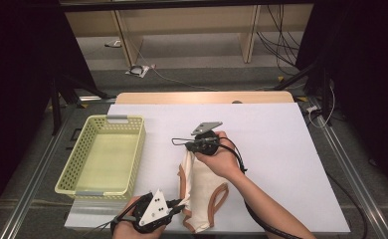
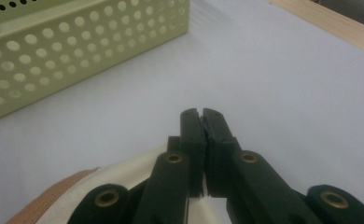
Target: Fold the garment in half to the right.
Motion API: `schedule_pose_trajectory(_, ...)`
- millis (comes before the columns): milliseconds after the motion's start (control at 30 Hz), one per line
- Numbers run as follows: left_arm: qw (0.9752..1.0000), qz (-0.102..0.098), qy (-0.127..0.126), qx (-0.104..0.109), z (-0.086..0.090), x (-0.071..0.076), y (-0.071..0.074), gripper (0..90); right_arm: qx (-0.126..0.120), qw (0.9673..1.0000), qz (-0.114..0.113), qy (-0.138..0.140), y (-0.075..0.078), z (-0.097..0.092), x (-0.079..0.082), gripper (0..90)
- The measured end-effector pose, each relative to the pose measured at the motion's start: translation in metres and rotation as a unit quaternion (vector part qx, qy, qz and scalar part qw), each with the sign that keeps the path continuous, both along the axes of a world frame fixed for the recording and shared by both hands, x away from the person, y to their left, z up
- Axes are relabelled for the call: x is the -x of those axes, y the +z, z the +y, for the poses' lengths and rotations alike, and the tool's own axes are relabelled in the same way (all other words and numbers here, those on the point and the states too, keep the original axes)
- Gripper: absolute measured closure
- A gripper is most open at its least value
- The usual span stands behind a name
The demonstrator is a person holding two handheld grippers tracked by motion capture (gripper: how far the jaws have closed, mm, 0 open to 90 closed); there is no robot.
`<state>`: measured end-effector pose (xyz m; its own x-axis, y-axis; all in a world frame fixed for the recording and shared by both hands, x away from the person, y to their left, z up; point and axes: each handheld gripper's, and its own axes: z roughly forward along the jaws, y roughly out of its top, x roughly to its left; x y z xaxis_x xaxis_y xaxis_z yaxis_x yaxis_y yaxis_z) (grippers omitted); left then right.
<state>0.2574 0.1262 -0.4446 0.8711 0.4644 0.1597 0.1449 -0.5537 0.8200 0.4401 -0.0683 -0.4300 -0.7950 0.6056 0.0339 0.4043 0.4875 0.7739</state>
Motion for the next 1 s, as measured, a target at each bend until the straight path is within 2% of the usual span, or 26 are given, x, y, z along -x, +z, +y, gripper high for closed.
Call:
schedule_pose_trajectory(567, 1.0, -0.001, 0.0, 0.001, -0.0006, -0.0002, 0.0003, 82.2, 0.004, 1.0, 0.0, -0.001, -0.0016, -0.0047, -0.0004, 88.5)
schedule_pose_trajectory(1000, 1.0, -0.002, -0.003, 0.0, -0.0042, -0.0005, 0.0006, 82.2, -0.002, 1.0, 0.0, -0.006, -0.0035, -0.01, 0.0001, 88.5)
